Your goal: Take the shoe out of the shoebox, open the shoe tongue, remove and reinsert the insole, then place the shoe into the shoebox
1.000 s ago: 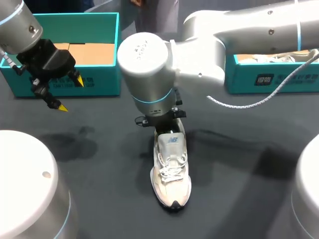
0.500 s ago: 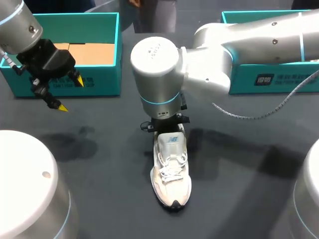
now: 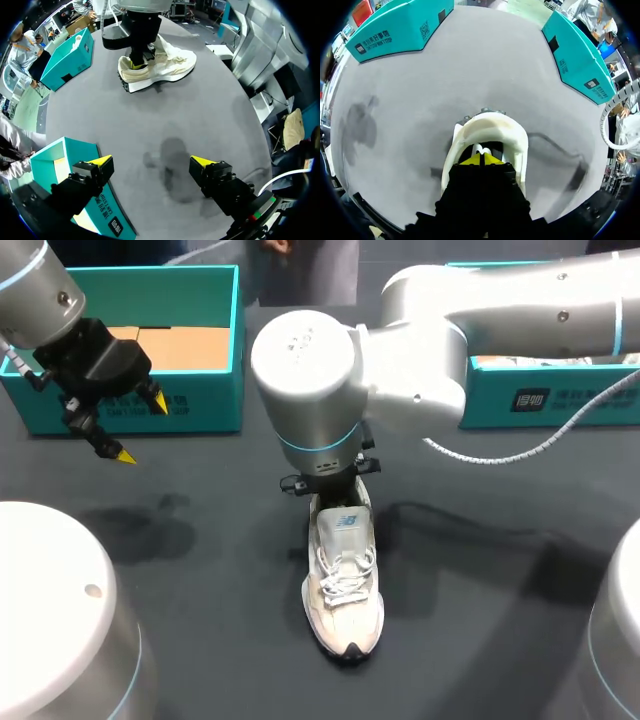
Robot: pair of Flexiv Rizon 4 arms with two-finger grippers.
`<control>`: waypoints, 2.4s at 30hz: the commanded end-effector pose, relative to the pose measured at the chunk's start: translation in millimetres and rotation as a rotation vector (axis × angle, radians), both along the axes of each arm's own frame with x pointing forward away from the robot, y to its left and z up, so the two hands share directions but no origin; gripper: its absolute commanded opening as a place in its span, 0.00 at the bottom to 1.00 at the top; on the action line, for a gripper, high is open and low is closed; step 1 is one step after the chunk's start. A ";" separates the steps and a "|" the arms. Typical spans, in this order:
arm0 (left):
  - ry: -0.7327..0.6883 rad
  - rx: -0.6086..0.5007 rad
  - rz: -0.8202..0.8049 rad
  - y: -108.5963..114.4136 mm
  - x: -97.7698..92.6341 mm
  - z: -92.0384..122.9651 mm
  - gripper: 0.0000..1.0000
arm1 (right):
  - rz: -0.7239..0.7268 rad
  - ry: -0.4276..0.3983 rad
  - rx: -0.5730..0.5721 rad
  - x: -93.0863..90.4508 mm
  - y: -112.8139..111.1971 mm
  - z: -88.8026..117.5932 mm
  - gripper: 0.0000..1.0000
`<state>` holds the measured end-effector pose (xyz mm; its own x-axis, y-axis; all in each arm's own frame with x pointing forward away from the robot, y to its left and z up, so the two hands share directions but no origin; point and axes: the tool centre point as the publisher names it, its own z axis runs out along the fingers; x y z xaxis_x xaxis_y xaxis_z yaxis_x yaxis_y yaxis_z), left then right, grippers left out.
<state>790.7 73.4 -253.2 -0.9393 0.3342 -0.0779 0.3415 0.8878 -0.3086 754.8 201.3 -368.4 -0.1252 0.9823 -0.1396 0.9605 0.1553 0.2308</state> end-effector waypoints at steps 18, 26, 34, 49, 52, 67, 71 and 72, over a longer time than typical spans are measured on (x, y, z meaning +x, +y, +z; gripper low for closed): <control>-0.001 0.003 0.000 0.7 -1.2 0.4 1.00 | -0.021 0.104 0.080 -28.1 -16.7 -43.1 0.00; -0.001 0.003 0.000 0.7 -1.2 0.4 1.00 | -0.013 0.097 0.048 -30.1 -12.6 -13.1 0.00; -0.001 0.003 0.000 0.7 -1.2 0.4 1.00 | 0.007 0.193 0.034 -19.3 -14.2 -8.1 0.23; -0.001 0.003 0.000 0.7 -1.2 0.4 1.00 | 0.018 0.284 0.043 -32.1 -25.0 -6.1 0.44; -0.001 0.003 0.000 0.7 -1.2 0.4 1.00 | 0.019 0.283 0.040 -36.6 -21.1 -2.4 0.48; -0.001 0.003 0.000 0.7 -1.2 0.4 1.00 | 0.053 0.306 0.059 -42.7 -11.7 -0.3 1.00; -0.001 0.003 0.000 0.7 -1.2 0.4 1.00 | 0.048 0.309 0.050 -43.9 -11.1 1.5 1.00; -0.001 0.003 0.000 0.7 -1.2 0.4 1.00 | 0.046 0.308 0.045 -44.6 -10.5 3.2 1.00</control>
